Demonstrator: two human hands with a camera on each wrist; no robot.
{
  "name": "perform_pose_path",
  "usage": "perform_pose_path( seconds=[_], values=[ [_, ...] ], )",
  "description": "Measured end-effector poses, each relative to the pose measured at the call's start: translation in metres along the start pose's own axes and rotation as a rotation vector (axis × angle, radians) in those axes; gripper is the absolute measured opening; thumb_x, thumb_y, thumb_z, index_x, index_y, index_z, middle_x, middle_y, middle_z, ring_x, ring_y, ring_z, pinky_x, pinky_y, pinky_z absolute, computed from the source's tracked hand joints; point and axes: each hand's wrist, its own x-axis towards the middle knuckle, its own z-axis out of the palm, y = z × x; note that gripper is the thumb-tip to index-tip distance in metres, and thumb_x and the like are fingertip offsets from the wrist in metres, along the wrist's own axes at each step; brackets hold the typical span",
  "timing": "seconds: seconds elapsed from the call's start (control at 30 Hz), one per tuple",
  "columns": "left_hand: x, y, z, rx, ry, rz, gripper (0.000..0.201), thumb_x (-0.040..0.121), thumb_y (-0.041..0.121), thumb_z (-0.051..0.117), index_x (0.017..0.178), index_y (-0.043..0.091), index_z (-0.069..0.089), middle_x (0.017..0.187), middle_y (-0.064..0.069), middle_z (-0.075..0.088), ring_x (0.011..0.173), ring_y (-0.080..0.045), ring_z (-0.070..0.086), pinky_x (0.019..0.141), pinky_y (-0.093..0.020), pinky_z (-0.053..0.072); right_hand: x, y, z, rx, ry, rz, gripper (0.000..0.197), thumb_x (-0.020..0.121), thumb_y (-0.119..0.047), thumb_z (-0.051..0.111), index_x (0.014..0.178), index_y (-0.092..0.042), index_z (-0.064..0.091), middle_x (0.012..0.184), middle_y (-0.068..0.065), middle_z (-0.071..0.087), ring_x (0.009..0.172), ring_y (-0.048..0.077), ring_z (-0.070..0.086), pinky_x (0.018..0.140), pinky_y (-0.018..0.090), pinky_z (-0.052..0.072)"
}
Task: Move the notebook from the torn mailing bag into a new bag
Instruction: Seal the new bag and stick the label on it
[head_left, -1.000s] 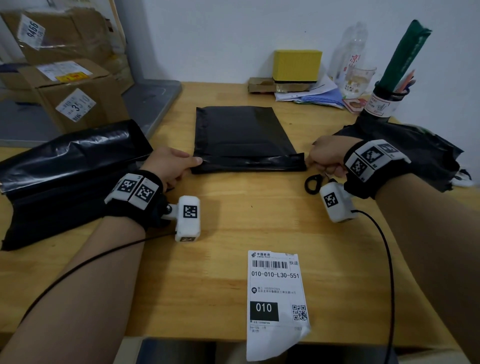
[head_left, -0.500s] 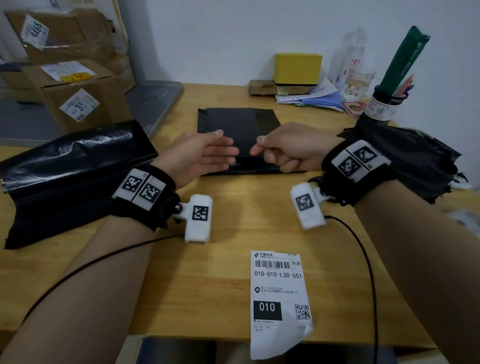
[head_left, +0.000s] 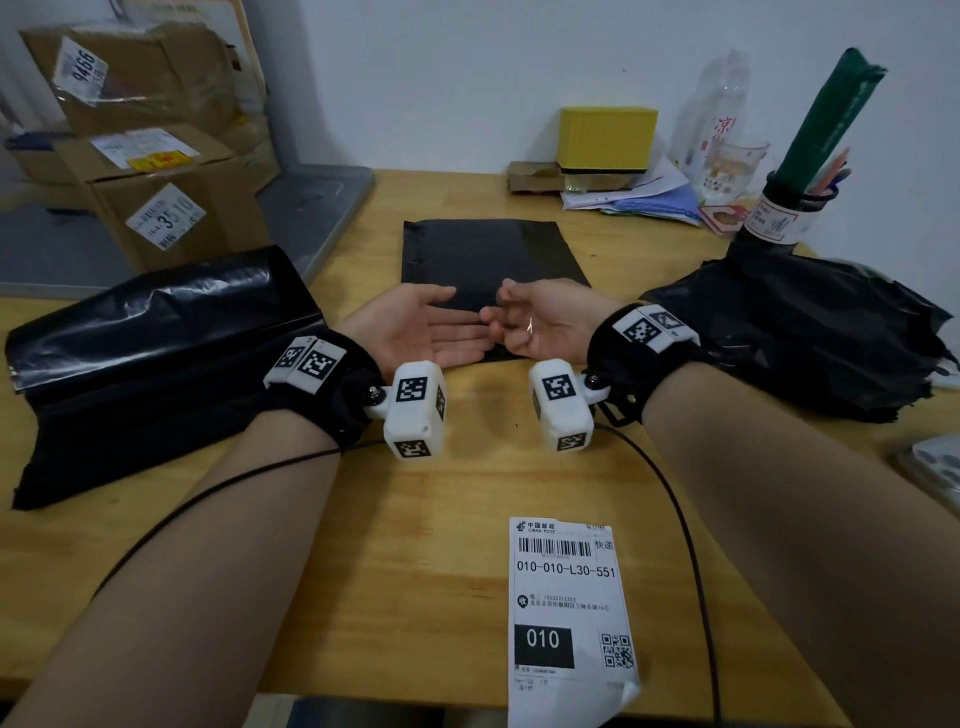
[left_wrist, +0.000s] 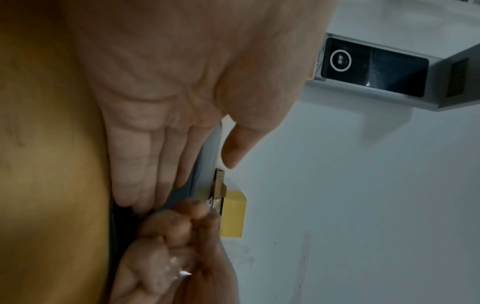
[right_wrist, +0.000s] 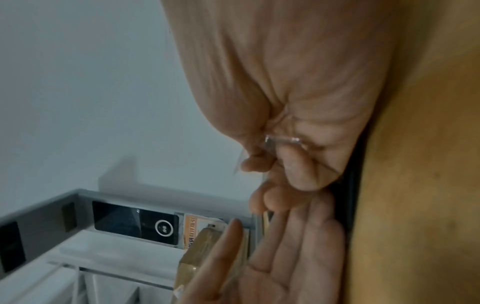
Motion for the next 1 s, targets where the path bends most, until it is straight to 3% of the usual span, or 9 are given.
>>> perform_pose_path(
  seconds=[0.2,0.27,0.37,0.43,0.53,0.63,0.73,0.87,1.0],
  values=[
    [0.001,-0.002,-0.003,-0.013,0.015,-0.005,0.051,0.101,0.033,0.048,0.132,-0.008,0.054,0.125,-0.025,0.064,0.114,-0.036,0.064,0.095,-0.041,0.054,-0.001,-0.002,0.001,-0.173,0.018,0.047,0.026,0.112,-0.023,0.035,0.098,-0.009,0.052,0.103,0.018,0.066,0.087,0.027,0.070,0.051,0.019,0.036],
    [0.000,-0.002,-0.006,-0.073,0.001,-0.022,0.051,0.102,0.032,0.047,0.133,-0.009,0.052,0.125,-0.028,0.064,0.116,-0.037,0.063,0.098,-0.042,0.052,-0.004,-0.005,-0.002,-0.244,0.041,0.051,0.033,0.113,-0.022,0.033,0.089,-0.009,0.051,0.100,0.019,0.068,0.091,0.028,0.071,0.053,0.021,0.036],
    [-0.003,-0.002,-0.011,-0.163,-0.025,-0.043,0.053,0.102,0.031,0.046,0.135,-0.011,0.047,0.126,-0.031,0.062,0.120,-0.039,0.061,0.102,-0.044,0.049,-0.005,-0.007,-0.013,-0.226,0.055,0.049,0.042,0.113,-0.021,0.030,0.075,-0.011,0.047,0.089,0.020,0.070,0.108,0.033,0.064,0.044,0.018,0.039],
    [-0.004,-0.001,-0.014,-0.191,-0.033,-0.050,0.055,0.102,0.031,0.046,0.138,-0.011,0.044,0.127,-0.032,0.061,0.120,-0.039,0.060,0.101,-0.045,0.050,-0.006,-0.008,-0.022,-0.224,0.108,0.041,0.041,0.113,-0.021,0.030,0.077,-0.011,0.048,0.085,0.019,0.071,0.098,0.031,0.069,0.044,0.018,0.040],
    [-0.007,-0.001,-0.018,-0.209,-0.011,-0.049,0.056,0.102,0.030,0.047,0.141,-0.010,0.041,0.126,-0.030,0.063,0.118,-0.038,0.062,0.096,-0.044,0.052,-0.007,-0.011,-0.034,-0.217,0.166,0.025,0.039,0.112,-0.021,0.031,0.079,-0.011,0.049,0.085,0.019,0.069,0.062,0.027,0.075,0.042,0.017,0.047],
    [-0.009,-0.001,-0.023,-0.228,0.013,-0.043,0.054,0.102,0.027,0.049,0.141,-0.008,0.040,0.124,-0.028,0.064,0.115,-0.037,0.064,0.093,-0.045,0.053,-0.009,-0.015,-0.048,-0.220,0.227,0.030,0.033,0.111,-0.018,0.035,0.083,-0.009,0.050,0.086,0.020,0.067,0.069,0.031,0.071,0.042,0.024,0.054],
    [-0.012,-0.001,-0.029,-0.237,0.046,-0.027,0.052,0.101,0.026,0.049,0.140,-0.008,0.041,0.122,-0.028,0.065,0.114,-0.037,0.064,0.093,-0.045,0.053,-0.011,-0.016,-0.061,-0.203,0.253,0.046,0.030,0.110,-0.015,0.039,0.084,-0.005,0.050,0.071,0.024,0.070,0.050,0.033,0.071,0.039,0.034,0.055],
    [-0.018,-0.002,-0.027,-0.202,0.100,0.016,0.050,0.100,0.023,0.050,0.139,-0.007,0.042,0.123,-0.028,0.065,0.113,-0.036,0.065,0.096,-0.043,0.052,-0.016,-0.018,-0.072,-0.232,0.302,0.040,0.024,0.109,-0.013,0.040,0.090,-0.002,0.049,0.085,0.026,0.064,0.073,0.037,0.065,0.038,0.041,0.054],
    [-0.020,-0.002,-0.019,-0.086,0.198,0.162,0.048,0.100,0.022,0.050,0.141,-0.002,0.045,0.129,-0.022,0.062,0.117,-0.033,0.062,0.106,-0.040,0.047,-0.025,-0.020,-0.073,-0.288,0.360,0.019,0.020,0.109,-0.011,0.042,0.093,0.001,0.048,0.094,0.022,0.058,0.077,0.034,0.062,0.036,0.039,0.054]
  ],
)
